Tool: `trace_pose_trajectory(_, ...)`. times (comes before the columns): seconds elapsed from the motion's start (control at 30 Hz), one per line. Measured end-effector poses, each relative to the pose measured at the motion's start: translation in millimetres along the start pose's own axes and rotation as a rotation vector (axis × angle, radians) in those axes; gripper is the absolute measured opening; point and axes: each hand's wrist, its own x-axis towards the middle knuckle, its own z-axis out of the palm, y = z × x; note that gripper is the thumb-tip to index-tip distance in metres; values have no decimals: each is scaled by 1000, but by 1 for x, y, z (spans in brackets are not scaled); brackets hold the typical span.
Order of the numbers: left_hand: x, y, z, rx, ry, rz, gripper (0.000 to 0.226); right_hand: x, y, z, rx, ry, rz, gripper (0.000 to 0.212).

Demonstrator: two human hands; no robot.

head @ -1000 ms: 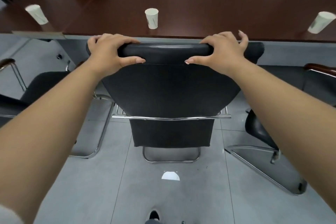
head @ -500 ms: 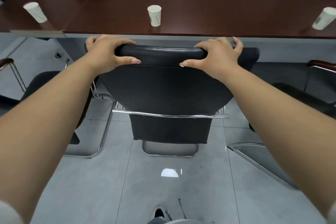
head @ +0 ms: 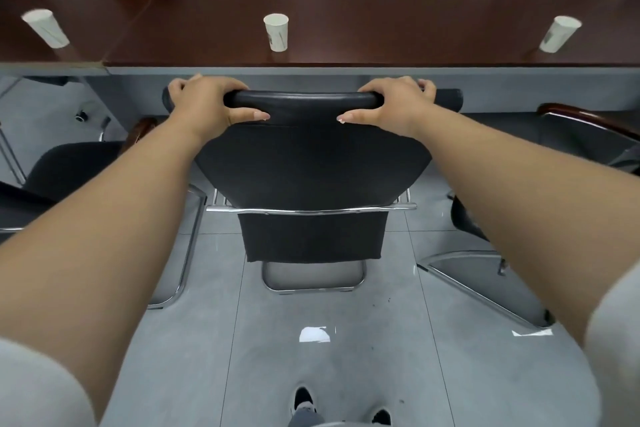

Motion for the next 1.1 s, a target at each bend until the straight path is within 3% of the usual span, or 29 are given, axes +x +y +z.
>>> trace_pose_trajectory(0.27, -12, -2, 1, 71, 54, 25, 56, -1, -2, -2, 50, 3, 13, 61)
trace_pose_trajectory(0.83, 6, -23, -13, -2, -29, -34, 52, 9, -28, 1, 97, -8, 51, 39)
trace_pose_trajectory(1.1, -7, -19, -10, 60, 12, -27, 54, 0, -28, 4, 82, 38, 20, 47)
